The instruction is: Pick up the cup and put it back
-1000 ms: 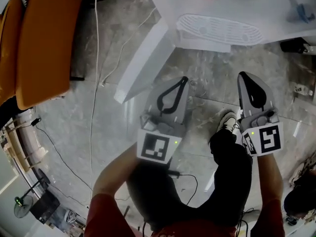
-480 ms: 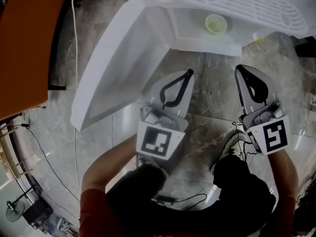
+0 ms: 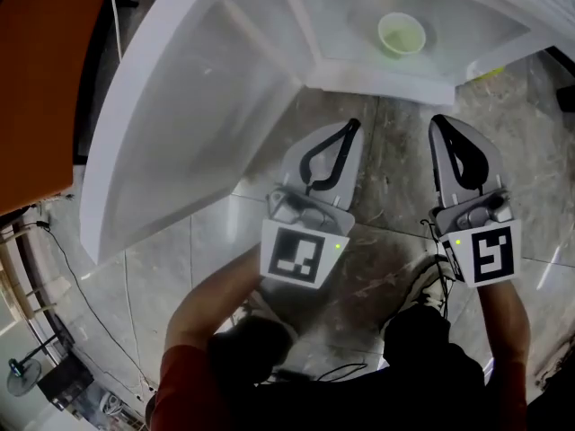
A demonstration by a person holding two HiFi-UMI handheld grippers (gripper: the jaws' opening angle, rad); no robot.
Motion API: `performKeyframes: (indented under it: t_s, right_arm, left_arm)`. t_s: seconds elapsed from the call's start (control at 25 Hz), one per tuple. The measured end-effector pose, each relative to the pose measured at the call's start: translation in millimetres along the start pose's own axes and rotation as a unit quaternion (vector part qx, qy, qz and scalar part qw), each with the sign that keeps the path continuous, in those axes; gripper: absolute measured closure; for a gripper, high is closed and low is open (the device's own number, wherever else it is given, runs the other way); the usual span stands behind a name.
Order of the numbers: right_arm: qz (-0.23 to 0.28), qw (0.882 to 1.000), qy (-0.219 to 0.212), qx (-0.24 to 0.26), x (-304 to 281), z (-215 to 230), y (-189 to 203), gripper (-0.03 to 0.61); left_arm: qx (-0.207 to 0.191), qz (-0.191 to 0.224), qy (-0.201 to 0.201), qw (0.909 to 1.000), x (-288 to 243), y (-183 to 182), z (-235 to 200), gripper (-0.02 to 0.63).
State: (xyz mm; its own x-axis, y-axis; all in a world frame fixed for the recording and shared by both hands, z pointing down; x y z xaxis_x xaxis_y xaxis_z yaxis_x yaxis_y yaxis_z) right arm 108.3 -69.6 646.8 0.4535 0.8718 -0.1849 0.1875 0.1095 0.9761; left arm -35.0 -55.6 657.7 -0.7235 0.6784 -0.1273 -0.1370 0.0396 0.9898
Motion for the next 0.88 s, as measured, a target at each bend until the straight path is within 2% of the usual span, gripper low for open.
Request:
performKeyframes:
  t_s: [0.08,0.28,0.64,0.88]
  right_arm:
    - [0.002,1.0,0.014,-0.006,-2.1,1.9,6.4,0.577]
    - [-0.009,1.0,0.016,-0.015,-2.4,3.2,20.9,0.577]
    - [-0.012,0.999,0.013,-0.031,-0.3,3.4,28.7,0.577]
    - [-0.021,0.999,0.017,-0.042,-0.9,8.3,35.9,0.577]
  left_arm:
    - [-0.008,0.001,0.001,1.0,-2.5,4.0,4.2,0.613]
    - [-0.02,-0.001,-0.01,0.9998,-3.8,7.8,5.9,0.613]
    - [0.015,-0.01,-0.039,0.9991,-2.5,21.9,4.7,0.614]
    - [0.015,-0.009,-0.051,0.9986,-6.0,23.6,1.9,0.612]
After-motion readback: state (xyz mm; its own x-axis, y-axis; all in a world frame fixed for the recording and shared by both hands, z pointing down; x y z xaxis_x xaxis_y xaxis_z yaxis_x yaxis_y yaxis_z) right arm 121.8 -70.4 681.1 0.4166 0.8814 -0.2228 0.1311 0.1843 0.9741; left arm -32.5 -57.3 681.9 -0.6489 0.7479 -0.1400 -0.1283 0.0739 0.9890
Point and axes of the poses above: the fingertips, and each gripper's own axes: x backward along the fingers, z to its right, y out of its underside, the point moved 5 cm from there along x, backward along the fingers, and after that the axes turned 11 degrees about y, right-handed, at the moved point
